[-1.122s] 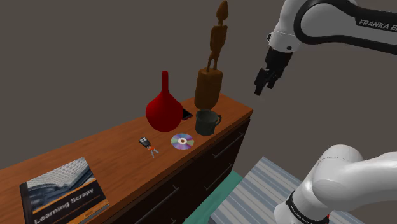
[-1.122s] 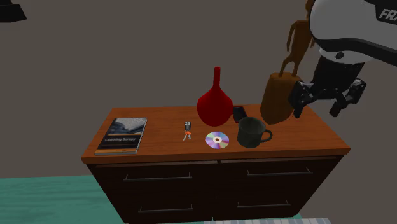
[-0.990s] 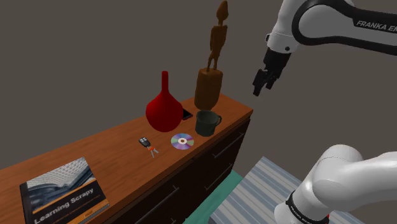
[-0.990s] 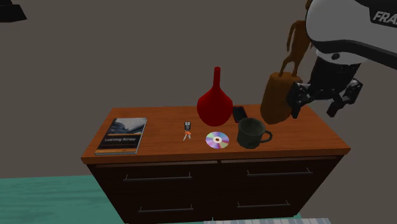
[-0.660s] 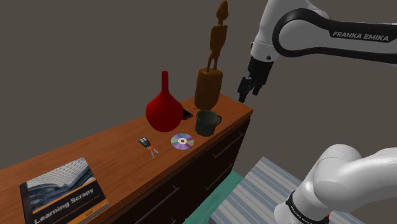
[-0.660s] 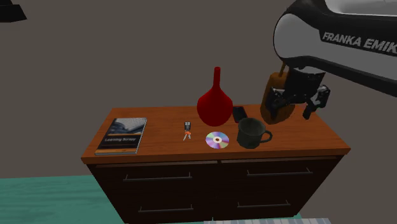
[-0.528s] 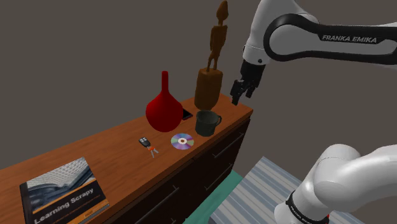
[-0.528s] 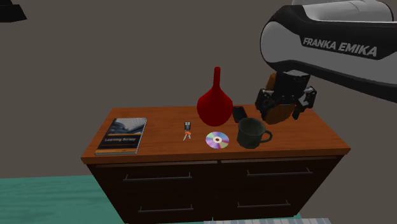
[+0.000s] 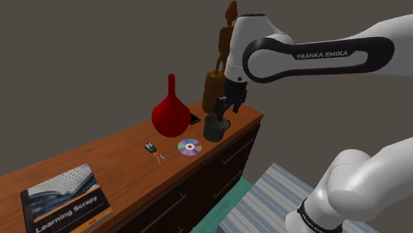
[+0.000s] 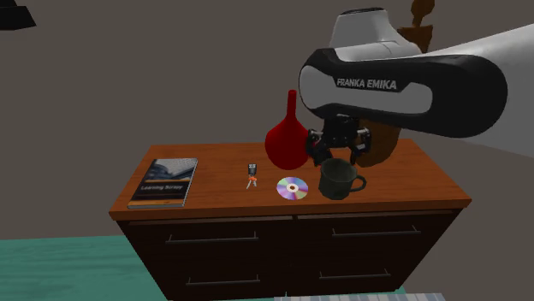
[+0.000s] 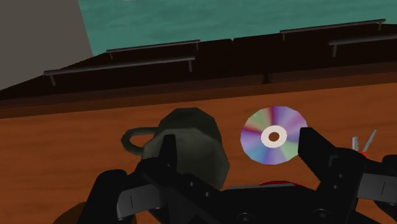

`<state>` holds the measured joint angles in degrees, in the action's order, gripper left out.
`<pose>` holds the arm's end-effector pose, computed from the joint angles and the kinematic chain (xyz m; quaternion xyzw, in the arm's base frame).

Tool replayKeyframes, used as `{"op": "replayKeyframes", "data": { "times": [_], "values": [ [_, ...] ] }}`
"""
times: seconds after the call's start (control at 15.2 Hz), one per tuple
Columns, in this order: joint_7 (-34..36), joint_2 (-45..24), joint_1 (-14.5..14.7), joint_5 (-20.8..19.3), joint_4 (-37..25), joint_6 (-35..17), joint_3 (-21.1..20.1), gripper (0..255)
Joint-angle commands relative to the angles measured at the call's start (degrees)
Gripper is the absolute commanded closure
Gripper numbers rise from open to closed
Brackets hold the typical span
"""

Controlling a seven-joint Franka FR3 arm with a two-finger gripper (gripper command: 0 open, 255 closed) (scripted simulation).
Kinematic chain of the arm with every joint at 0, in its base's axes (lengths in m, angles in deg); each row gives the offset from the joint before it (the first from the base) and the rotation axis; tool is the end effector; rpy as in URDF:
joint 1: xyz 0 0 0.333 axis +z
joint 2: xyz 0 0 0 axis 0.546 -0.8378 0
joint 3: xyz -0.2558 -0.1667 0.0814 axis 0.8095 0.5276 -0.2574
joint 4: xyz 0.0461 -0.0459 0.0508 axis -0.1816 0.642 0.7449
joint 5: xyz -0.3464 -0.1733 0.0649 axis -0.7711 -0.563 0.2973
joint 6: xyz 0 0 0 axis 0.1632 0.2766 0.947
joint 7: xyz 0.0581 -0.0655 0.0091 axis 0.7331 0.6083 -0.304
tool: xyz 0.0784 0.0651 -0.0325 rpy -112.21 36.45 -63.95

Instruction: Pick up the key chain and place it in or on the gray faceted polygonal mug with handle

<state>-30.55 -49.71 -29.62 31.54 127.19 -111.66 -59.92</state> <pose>0.4129 0.1023 0.5247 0.9990 -0.0188 0.0279 0.0287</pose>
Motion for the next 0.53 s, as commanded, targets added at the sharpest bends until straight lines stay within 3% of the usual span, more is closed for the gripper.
{"op": "replayKeyframes", "data": {
  "times": [0.0,0.46],
  "values": [
    [1.84,-4.21,0.37,0.09,-1.70,-2.47,-1.50,0],
    [8.36,-17.04,1.90,-1.30,-7.74,-8.80,-6.08,0]
  ]
}}
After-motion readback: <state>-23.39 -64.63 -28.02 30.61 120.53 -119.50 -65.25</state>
